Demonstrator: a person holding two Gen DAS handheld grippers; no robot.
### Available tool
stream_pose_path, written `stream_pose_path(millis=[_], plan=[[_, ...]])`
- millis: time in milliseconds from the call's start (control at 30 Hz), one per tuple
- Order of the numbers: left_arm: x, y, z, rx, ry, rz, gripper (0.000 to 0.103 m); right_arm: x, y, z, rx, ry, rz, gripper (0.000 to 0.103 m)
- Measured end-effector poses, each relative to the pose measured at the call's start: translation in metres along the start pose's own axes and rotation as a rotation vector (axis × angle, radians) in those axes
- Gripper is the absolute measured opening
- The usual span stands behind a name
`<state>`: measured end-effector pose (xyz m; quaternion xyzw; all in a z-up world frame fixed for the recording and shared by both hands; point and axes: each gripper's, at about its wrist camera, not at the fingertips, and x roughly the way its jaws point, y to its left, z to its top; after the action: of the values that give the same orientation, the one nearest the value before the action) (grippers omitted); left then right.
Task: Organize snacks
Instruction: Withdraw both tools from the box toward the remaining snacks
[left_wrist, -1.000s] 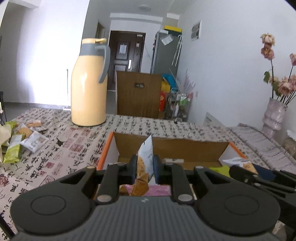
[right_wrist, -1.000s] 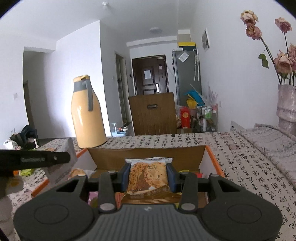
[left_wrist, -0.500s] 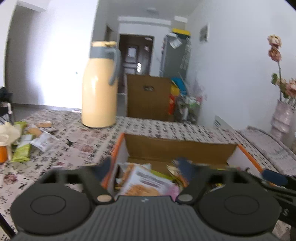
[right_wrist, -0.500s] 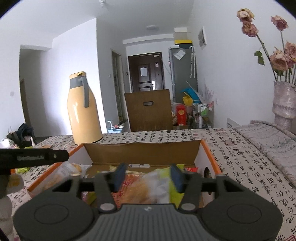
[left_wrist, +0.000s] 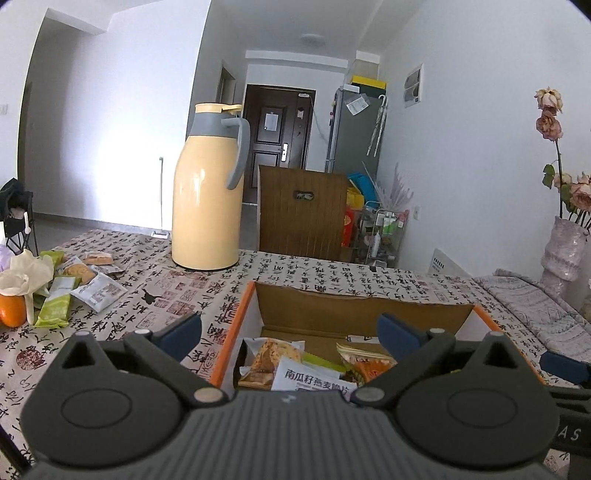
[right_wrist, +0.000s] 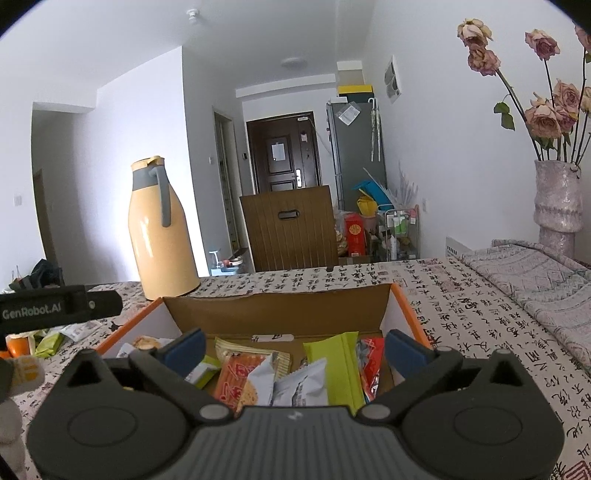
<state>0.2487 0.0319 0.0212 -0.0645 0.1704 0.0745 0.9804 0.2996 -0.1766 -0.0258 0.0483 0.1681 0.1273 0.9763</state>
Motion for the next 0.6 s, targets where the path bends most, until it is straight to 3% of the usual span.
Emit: stream_pose_path(millis=[600], plan=[[-0.064,0.001,0.007,0.025,-0.009,-0.024,0.103,-0.052,0.012,0.011,-0.022,-0.039,-0.025,0.103]])
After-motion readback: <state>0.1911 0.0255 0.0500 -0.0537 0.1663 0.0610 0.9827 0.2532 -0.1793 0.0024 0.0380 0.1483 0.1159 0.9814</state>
